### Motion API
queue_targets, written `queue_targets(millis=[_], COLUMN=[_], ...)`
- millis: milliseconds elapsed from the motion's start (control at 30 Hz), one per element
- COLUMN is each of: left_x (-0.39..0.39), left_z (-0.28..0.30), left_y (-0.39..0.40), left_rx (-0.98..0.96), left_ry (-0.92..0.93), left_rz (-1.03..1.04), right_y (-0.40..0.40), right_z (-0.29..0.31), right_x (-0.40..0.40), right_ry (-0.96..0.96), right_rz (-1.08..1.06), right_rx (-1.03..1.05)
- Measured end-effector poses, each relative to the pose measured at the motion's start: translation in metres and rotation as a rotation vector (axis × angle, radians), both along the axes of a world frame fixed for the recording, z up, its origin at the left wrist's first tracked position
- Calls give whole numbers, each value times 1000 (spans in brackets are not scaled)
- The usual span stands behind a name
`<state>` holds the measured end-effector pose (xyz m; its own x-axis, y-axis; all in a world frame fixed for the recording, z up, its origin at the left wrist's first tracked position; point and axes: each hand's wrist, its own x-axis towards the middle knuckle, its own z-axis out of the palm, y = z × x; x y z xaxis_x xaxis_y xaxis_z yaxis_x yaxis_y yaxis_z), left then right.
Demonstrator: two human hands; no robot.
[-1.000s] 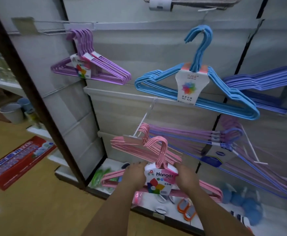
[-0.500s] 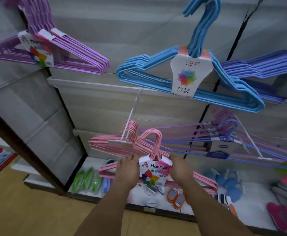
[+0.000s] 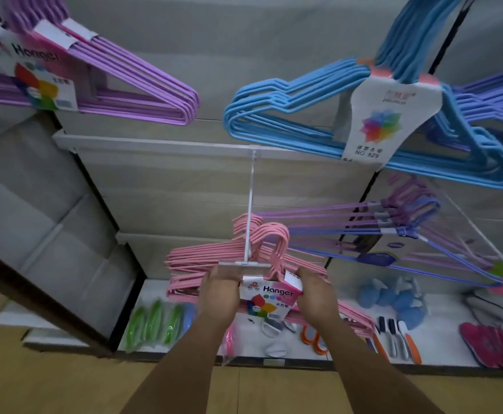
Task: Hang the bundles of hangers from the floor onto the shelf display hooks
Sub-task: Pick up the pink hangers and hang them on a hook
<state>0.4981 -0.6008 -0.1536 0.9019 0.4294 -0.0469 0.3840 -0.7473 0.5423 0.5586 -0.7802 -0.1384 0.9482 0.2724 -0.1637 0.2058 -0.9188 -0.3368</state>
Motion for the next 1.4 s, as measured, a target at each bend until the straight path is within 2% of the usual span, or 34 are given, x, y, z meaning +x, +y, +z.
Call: queue_targets(millis=[100, 133, 167, 233, 333, 400, 500, 600, 667, 733, 800, 867, 1067, 1233, 1400], left_x=[2, 3, 0, -1, 4, 7, 5, 7, 7, 12, 21, 26, 50, 61, 70], left_z=[-5, -12, -7, -9, -17, -22, -26, -38, -32, -21, -12, -8, -2, -6, -12], left_y=[8, 10, 9, 12, 16, 20, 25, 37, 41, 39, 39, 40, 41, 48, 50], left_rx=[-52, 27, -109, -220, 33, 99, 63, 115, 124, 51, 264, 380, 398, 437, 506], left_ry=[2, -42, -128, -208, -92, -107, -119, -81, -128, -137, -32, 26, 279, 345, 414], left_rz=[-5, -20, 36, 51, -58, -73, -84, -100, -88, -69, -118, -173, -399, -440, -502], right_y=[7, 10, 12, 16, 18, 20, 26, 35, 38, 39, 38, 36, 28, 28, 33], right_z=[-8, -11, -14, -18, -25, -30, -36, -38, -37, -37, -39, -42, -36, -37, -48], right_x=[-1, 0, 0, 2, 7, 12, 16, 20, 24, 28, 31, 33, 40, 52, 61], right_ry=[-1, -3, -7, -16, -41, -70, -110, -142, -140, -136, -144, -144, -88, 16, 25], right_rz=[-5, 0, 5, 10, 44, 85, 146, 217, 232, 227, 215, 190, 223, 265, 226], right_rx=[26, 40, 57, 83, 65, 27, 17, -38, -64, -69, -69, -75, -160, -141, -108])
